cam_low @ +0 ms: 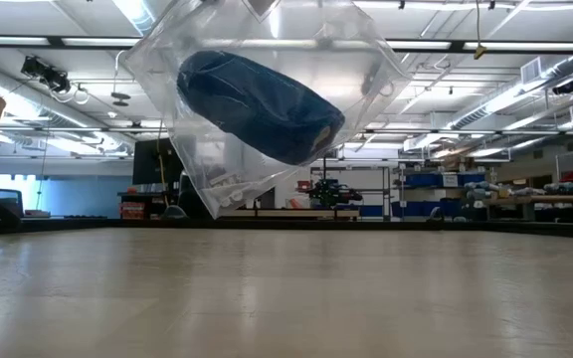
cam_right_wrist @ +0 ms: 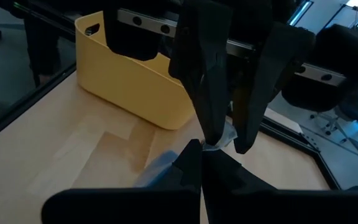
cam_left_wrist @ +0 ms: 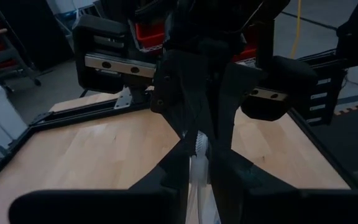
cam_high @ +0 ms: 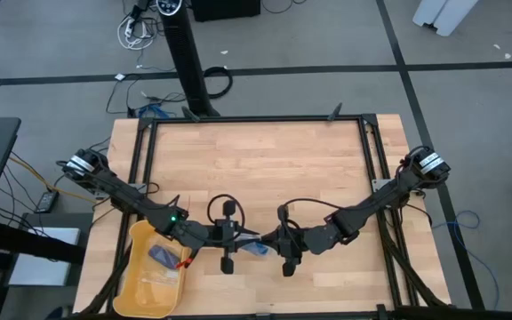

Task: Roll bandage
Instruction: Close the transparent zip bag

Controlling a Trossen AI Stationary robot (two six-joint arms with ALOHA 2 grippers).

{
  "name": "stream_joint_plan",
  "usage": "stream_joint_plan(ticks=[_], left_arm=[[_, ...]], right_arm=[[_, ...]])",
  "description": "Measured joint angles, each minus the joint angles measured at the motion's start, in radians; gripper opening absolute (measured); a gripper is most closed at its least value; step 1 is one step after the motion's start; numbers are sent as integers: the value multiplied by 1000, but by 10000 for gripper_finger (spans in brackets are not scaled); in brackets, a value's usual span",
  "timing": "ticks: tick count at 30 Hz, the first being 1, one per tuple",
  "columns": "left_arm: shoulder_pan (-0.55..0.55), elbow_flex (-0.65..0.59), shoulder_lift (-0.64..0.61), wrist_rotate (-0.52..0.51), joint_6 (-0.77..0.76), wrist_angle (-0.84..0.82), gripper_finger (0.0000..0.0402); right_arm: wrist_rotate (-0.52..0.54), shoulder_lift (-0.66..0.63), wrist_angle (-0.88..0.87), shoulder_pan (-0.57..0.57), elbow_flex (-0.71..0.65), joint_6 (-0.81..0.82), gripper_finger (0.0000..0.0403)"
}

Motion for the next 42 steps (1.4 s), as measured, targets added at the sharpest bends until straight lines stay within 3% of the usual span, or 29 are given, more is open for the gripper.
stream_joint_plan(ticks=[8,32,42], left_arm=[[-32,0,-61,-37,26,-89,69],[-52,0,-70,-23,57,-90,97],[-2,0,-70,57,-107,-146,97]], right_arm=[[-24,0,5,0,2,6,0],[-42,0,7,0,2,7,0],[-42,-1,9,-1,2,6,0]])
